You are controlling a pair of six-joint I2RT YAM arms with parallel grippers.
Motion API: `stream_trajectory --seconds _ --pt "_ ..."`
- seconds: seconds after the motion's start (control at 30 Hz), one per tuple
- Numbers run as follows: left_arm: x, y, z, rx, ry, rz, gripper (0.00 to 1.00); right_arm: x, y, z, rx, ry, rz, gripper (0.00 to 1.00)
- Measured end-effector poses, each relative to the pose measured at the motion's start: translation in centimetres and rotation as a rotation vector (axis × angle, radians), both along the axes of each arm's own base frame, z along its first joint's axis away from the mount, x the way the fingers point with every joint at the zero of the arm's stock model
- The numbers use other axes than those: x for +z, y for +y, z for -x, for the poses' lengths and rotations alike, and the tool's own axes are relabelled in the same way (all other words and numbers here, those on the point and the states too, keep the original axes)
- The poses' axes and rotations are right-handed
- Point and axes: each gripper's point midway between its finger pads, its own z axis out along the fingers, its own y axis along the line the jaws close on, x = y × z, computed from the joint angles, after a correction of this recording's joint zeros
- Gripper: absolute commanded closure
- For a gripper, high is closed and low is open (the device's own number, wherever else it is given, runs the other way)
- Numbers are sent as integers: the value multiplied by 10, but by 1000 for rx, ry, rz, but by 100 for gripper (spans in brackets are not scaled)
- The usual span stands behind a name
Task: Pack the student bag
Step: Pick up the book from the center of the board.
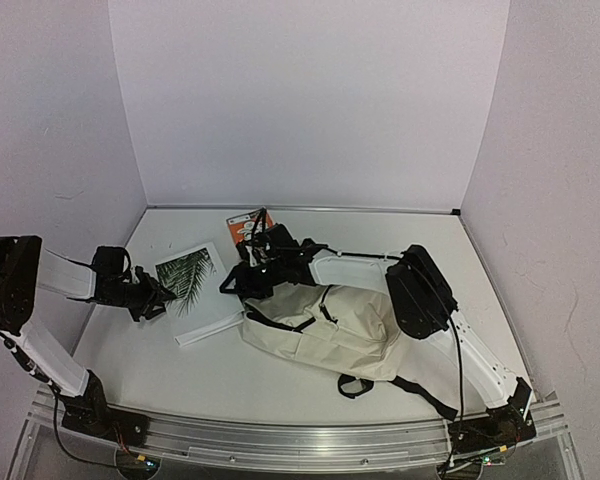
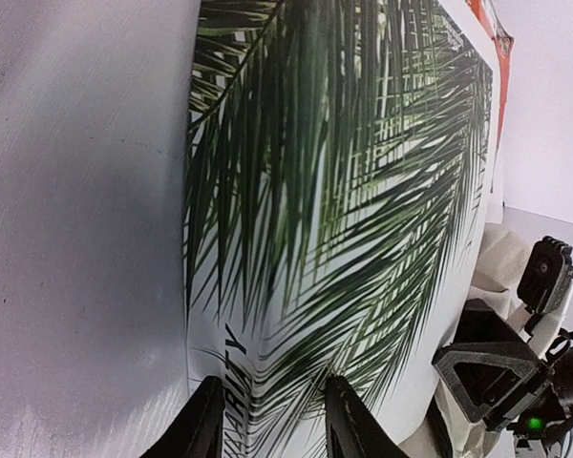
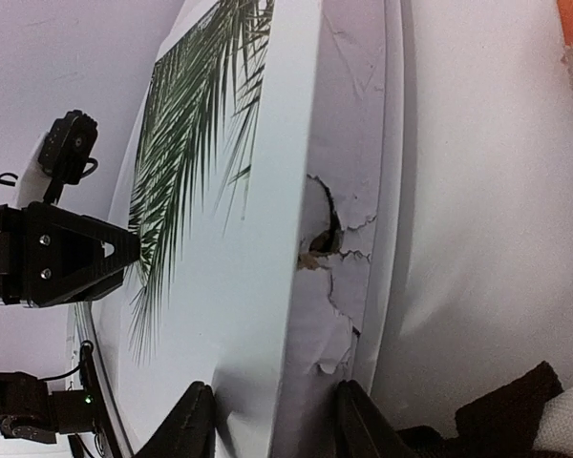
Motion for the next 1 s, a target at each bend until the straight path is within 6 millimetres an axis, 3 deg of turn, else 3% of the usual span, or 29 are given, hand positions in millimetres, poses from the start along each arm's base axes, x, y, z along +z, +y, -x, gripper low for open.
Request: stream_trajectory --seconds 0.13,0.27,0.33,0.47,0.67,0.87,1.0 --pt "0 -1 0 -1 0 -1 59 -2 -5 -2 -18 14 -12 81" --pt "-2 -3 3 -9 9 -4 48 3 -10 1 -37 26 -3 92" --pt "-3 -4 5 -12 13 -8 38 5 -13 4 -48 32 5 100" --pt "0 -4 9 -9 18 -22 27 16 -20 6 -79 34 15 100" --pt "31 -2 12 0 -73 -29 13 44 -32 7 -135 43 -41 100" --pt "65 -7 12 -10 -173 7 9 78 -33 0 -167 38 -134 100" --pt "84 -18 14 -47 -219 83 8 113 -31 -3 -164 14 -215 100"
